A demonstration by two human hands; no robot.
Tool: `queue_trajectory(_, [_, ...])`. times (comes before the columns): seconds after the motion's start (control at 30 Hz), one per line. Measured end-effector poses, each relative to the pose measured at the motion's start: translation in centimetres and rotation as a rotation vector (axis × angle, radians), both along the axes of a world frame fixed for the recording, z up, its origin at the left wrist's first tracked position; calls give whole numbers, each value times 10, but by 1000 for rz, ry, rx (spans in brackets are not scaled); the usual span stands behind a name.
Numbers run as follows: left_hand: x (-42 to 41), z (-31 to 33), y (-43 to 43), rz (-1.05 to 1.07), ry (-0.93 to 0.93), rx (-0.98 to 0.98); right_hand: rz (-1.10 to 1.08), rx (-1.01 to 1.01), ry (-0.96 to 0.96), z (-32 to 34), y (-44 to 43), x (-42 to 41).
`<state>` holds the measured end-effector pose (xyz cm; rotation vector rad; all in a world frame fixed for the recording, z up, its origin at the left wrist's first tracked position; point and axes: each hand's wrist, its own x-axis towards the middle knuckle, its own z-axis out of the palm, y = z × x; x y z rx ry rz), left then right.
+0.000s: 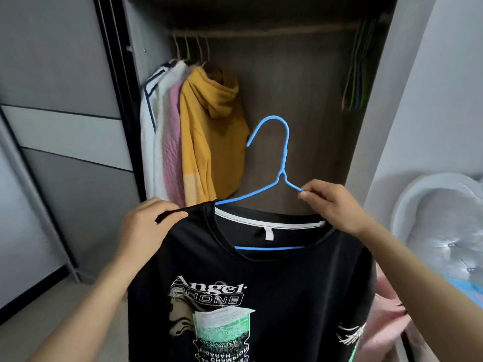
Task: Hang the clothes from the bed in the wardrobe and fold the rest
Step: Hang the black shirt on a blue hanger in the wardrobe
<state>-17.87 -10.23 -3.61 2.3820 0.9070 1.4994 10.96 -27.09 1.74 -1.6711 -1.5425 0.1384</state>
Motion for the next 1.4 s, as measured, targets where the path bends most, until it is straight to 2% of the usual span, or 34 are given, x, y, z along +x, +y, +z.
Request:
queue_trajectory(0.13, [23, 2, 50, -11, -112, -234, 68, -55, -74, 17, 40, 28])
queue_trajectory(0.23, [53, 2, 81, -42, -51, -267, 52, -52, 34, 22, 59, 47])
queue_trajectory(0.37, [81, 1, 120, -18, 60, -259, -91, -11, 124, 20, 74, 73])
queue_trajectory(0.53, [109, 4, 159, 7, 26, -286, -323, -33, 425, 14, 96, 98])
queue_trajectory(0.73, [150, 21, 226, 113, 137, -169, -446, -133, 742, 6, 155, 97])
queue_trajectory(0.87, [162, 49, 288, 181, 165, -34, -366, -77, 882, 12, 212, 85])
queue_trajectory(1.17, [171, 131, 416, 168, 131, 194, -223, 260, 804, 94, 349, 58])
queue_trajectory(1.27, [179, 152, 446, 171, 177, 194, -152, 414, 811, 126, 380, 54])
queue_trajectory(1.4, [190, 160, 472, 142, 275, 206, -199, 483, 665, 164, 420, 57])
